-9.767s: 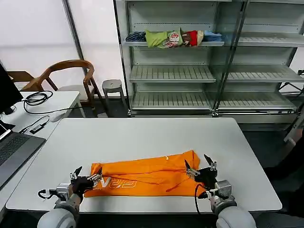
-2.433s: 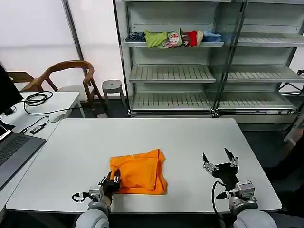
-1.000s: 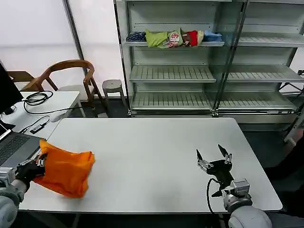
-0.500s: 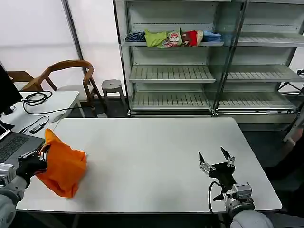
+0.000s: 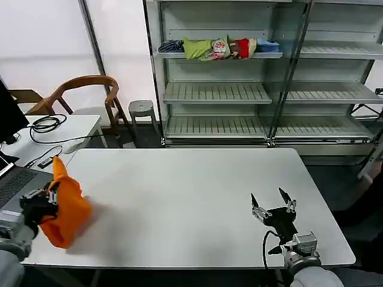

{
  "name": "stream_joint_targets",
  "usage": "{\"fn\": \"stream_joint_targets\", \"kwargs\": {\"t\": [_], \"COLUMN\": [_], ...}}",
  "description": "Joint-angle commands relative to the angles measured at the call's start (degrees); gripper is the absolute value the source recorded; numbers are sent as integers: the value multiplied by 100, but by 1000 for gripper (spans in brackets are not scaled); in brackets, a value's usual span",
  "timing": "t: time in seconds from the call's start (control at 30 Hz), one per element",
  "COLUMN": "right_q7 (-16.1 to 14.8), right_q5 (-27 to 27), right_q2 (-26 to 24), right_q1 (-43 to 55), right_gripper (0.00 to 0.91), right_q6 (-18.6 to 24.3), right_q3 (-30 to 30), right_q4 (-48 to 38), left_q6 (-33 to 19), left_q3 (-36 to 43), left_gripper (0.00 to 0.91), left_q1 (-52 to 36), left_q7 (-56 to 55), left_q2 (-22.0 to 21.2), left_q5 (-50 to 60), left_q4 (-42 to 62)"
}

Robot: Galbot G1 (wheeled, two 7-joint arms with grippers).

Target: Fold and organize the clothes.

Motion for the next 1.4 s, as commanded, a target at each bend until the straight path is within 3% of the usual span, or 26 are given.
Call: {"fn": "stream_joint_targets", "kwargs": {"t": [0.03, 0.17, 0.73, 1.03, 1.4], "right_q7": [10, 20, 35, 42, 35], "right_q5": [-48, -66, -1, 139, 189], "right_q2": [-4, 14, -94, -219, -238], "right_q1": [-127, -123, -14, 252, 400], "right_gripper": [907, 907, 907, 907, 907], "right_q6": [-21, -52, -171, -253, -268], "right_q3": [73, 99, 312, 331, 315], "right_q4": [-4, 10, 0, -81, -100], "left_q6": [-848, -814, -672, -433, -1067], "left_q3": [4383, 4899, 5462, 5348, 5693], "left_gripper": [30, 30, 30, 30, 30], "left_q1": [30, -254, -1613, -2450, -2339], "left_q7": [-1525, -1632, -1528, -1949, -1358], "left_q2": [-1517, -1649, -2065, -2352, -2422], "left_q5": [2835, 2877, 2759, 1063, 1103], "left_q4": [-330, -182, 929, 1366, 1380]}}
